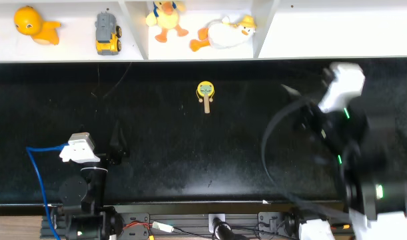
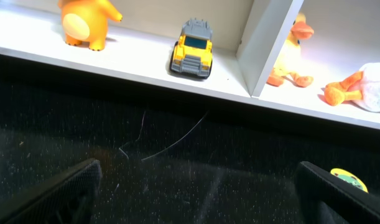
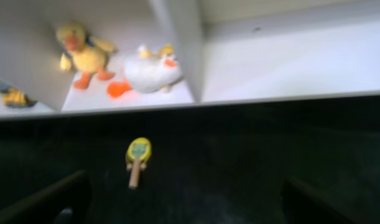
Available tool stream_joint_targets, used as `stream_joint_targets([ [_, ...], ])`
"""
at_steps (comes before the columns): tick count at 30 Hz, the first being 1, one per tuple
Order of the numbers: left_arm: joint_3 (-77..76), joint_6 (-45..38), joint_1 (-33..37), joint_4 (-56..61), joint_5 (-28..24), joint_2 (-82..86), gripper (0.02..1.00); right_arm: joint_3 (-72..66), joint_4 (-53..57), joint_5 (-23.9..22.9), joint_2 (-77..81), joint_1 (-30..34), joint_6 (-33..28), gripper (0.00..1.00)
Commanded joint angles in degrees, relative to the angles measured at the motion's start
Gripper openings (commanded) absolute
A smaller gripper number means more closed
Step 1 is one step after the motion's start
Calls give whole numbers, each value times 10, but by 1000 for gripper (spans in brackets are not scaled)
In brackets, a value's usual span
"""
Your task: Store Toys
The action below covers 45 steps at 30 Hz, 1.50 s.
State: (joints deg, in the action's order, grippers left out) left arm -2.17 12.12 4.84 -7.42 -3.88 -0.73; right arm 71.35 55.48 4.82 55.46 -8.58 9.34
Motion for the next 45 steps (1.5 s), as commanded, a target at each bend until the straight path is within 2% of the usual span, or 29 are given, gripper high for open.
stream_joint_targets([
  [1, 5, 12, -4, 3, -3, 6, 996, 98, 35, -33, 119, -80, -4, 1000],
  [4, 5, 12, -4, 3, -3, 6, 996, 147, 55, -75, 201, -145, 31, 1000],
  [9, 5, 12, -4, 3, -3, 6, 998, 176, 58, -81, 313, -223, 82, 998],
  [16, 5, 12, -4, 3, -3, 6, 998, 176, 41, -94, 423, -285, 151, 1000],
  [26, 5, 12, -4, 3, -3, 6, 998, 176, -9, -122, 549, -295, 253, 974],
  [34, 5, 12, -4, 3, -3, 6, 998, 176, -18, -106, 612, -293, 254, 943],
  [39, 5, 12, -4, 3, -3, 6, 998, 176, -20, -93, 633, -293, 254, 853],
  [42, 5, 12, -4, 3, -3, 6, 996, 176, -20, -90, 644, -293, 251, 746],
  [45, 5, 12, -4, 3, -3, 6, 998, 175, -19, -81, 660, -293, 249, 730],
])
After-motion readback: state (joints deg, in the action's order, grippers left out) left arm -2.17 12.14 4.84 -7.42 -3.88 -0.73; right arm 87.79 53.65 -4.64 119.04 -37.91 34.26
